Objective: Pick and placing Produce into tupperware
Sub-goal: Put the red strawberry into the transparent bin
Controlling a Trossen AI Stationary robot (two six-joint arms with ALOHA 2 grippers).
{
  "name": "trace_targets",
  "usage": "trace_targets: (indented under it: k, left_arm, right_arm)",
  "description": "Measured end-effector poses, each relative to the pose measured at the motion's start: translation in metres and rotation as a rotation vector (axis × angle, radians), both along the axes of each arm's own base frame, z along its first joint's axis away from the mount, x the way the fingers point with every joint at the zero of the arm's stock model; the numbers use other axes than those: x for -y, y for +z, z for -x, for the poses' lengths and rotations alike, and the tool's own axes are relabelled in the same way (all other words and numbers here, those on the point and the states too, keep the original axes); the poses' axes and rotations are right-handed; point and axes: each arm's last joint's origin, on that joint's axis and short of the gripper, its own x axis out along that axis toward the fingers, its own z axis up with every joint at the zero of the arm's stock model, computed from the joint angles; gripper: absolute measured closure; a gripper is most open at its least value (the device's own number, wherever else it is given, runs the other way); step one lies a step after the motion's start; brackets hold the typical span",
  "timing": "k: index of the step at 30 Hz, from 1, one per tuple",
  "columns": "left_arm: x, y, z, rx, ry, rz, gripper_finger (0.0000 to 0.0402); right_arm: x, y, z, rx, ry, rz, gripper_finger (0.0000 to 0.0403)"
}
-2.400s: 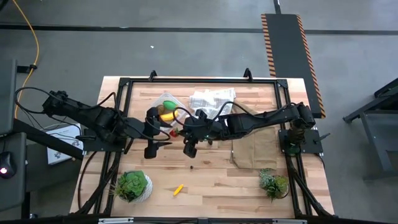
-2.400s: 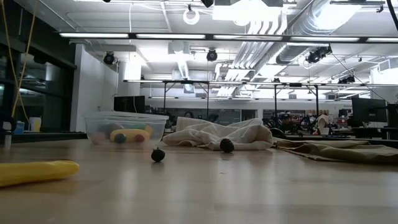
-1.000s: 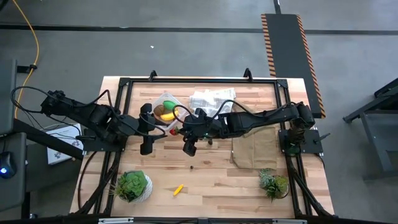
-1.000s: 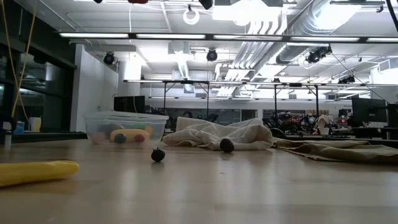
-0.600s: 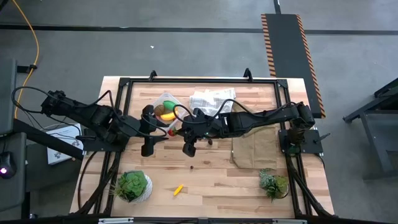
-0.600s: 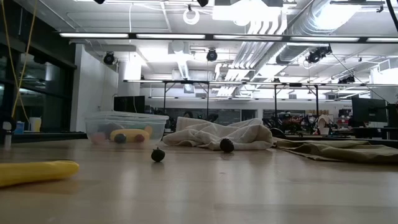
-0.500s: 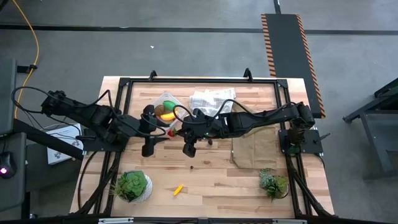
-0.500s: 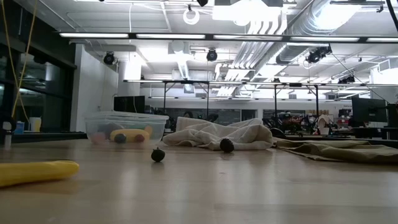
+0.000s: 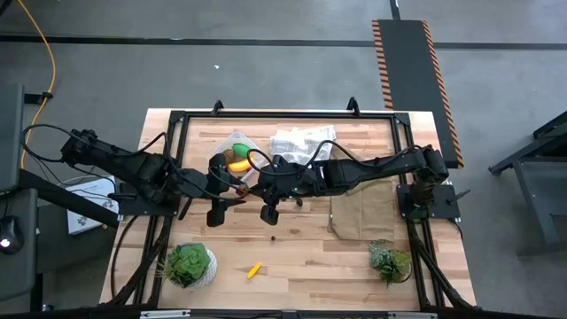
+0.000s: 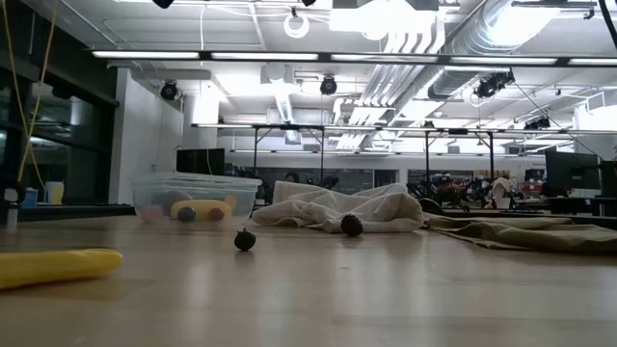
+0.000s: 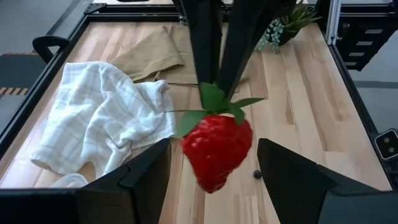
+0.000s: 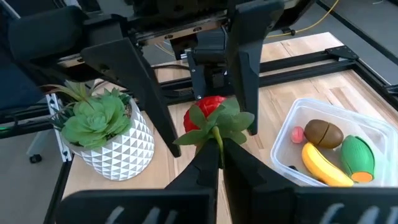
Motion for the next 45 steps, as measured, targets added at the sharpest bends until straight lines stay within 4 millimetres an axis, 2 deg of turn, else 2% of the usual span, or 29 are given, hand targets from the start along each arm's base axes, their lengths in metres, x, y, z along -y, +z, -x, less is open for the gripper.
trace_targets:
  k: [22,36,45]
  left_arm:
    - [0.0012,0.004,-0.0025,0.046,-0.021,0.016,0.0176]
    - [0.0011,0.004,-0.0024,0.045,-0.022,0.017,0.0255]
    - [0.0011,0.004,-0.0024,0.045,-0.022,0.017,0.0254]
  right_arm:
    - [-0.0007,-0.0005,0.0002,-0.008,0.028,0.003,0.0403]
    - [-0.0007,-0.0005,0.0002,-0.007,0.028,0.003,0.0403]
    - [-0.0006,-0.0004,0.0002,-0.007,0.028,0.004,0.0399]
